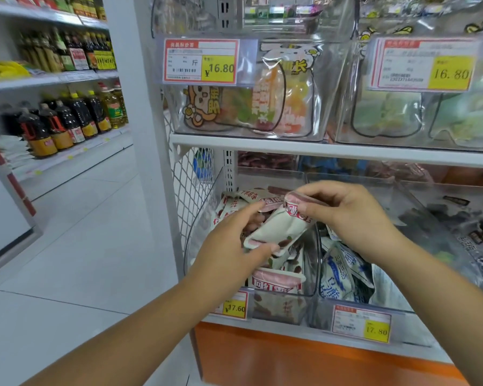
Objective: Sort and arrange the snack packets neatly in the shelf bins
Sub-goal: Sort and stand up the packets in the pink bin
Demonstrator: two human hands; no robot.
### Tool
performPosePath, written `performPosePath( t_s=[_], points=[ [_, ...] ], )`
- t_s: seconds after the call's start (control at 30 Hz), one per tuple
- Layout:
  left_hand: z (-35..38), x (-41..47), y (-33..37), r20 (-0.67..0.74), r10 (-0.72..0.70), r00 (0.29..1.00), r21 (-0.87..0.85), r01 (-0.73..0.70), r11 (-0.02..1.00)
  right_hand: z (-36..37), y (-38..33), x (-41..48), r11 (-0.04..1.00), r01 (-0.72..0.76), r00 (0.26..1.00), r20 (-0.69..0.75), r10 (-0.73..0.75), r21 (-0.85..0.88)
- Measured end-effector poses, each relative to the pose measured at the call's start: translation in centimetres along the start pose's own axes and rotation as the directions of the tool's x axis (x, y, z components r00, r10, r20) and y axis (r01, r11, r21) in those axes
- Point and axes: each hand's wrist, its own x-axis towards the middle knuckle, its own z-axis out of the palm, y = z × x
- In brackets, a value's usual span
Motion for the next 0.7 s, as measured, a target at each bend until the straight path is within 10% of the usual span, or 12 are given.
performPosePath(
  t_s=[0.23,0.47,0.7],
  points=[
    [-1.1,0.1,0.0,-0.133,0.041,0.99,-0.007,-0.043,0.999,-0.4,-0.4,-0.3,0.989,-0.07,0.997,-0.015,0.069,-0.129],
    [-0.8,0.0,-0.4,-0.112,0.351,0.93,0.514,-0.249,0.821,1.5,-0.8,-1.8,0.938,-0.285,0.95,0.192,0.248,0.196],
    [-0.2,0.0,-0.3,0.03,0.101,0.994,0.162,-0.105,0.981,0.5,0.5,-2.0,0.934,-0.219,0.969,0.175,0.175,0.282]
  ],
)
